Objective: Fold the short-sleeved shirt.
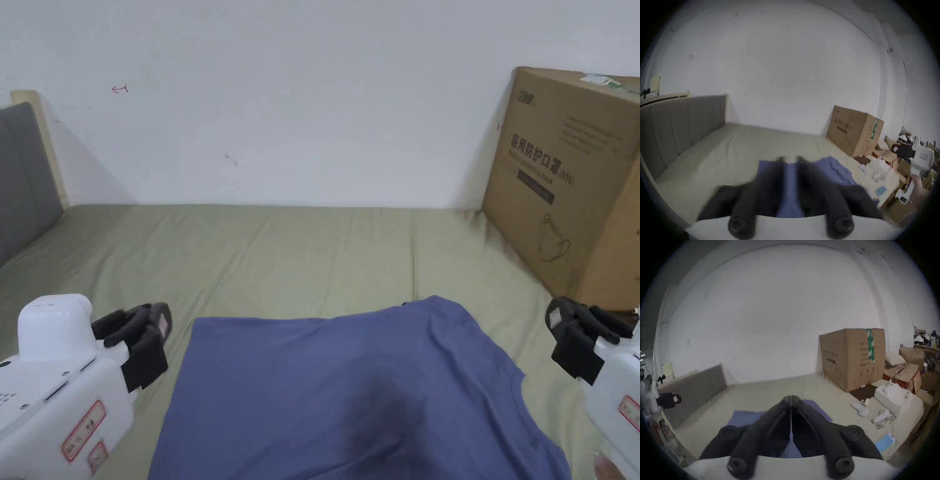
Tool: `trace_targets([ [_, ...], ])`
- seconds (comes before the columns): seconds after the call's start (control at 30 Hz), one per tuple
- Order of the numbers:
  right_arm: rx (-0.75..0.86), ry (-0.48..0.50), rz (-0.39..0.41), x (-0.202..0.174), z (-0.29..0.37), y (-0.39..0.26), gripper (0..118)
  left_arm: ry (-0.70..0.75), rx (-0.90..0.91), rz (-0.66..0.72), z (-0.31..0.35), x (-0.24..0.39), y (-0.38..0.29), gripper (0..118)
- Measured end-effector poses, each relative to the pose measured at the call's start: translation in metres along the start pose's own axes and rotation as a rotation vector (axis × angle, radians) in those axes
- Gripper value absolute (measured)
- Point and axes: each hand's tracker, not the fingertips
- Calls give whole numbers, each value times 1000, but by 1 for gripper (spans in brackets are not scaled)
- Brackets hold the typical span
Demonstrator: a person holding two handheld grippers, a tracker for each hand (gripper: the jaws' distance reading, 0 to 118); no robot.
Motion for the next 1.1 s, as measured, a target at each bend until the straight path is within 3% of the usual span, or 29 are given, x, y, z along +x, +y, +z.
trace_targets([
  [0.07,-6,101,-23,-4,-5,9,1,-11,35,-24,5,4,4,2],
  [0.17,-7,55,33,-13,-13,12,1,-45,26,-43,-12,14,29,2],
  [0.23,-23,61,28,-14,-15,13,1,-13,-19,-65,-15,27,38,2],
  [0.3,-55,78,1,-11,-18,8,1,-3,-207,-39,-31,19,39,2],
  [0.43,-96,69,1,-5,-19,-5,1,-35,-790,207,-77,-26,-6,2],
  [0.5,-136,76,-14,1,-20,-11,1,-5,-953,271,-84,-47,-43,3],
  [0.53,-162,85,-28,5,-22,-16,1,14,-1019,246,-86,-57,-61,19],
  [0.6,-206,86,-40,10,-23,-25,1,87,-1130,165,-89,-73,-93,100],
  [0.63,-233,78,-39,12,-24,-30,1,114,-1154,144,-87,-80,-112,118],
  [0.8,-328,60,-49,20,-24,-51,1,123,-1145,102,-84,-95,-161,113],
  [0.83,-346,57,-51,22,-24,-55,1,119,-1140,97,-84,-97,-168,104],
  [0.87,-361,51,-50,24,-24,-58,1,101,-1132,95,-84,-97,-173,84],
  [0.93,-387,39,-49,29,-24,-65,1,54,-1140,100,-84,-91,-186,16],
  [1.0,-397,30,-50,35,-23,-67,1,41,-1078,35,-78,-83,-181,8],
  [1.1,-440,49,-90,55,-21,-71,1,44,-1012,34,-68,-73,-165,8],
])
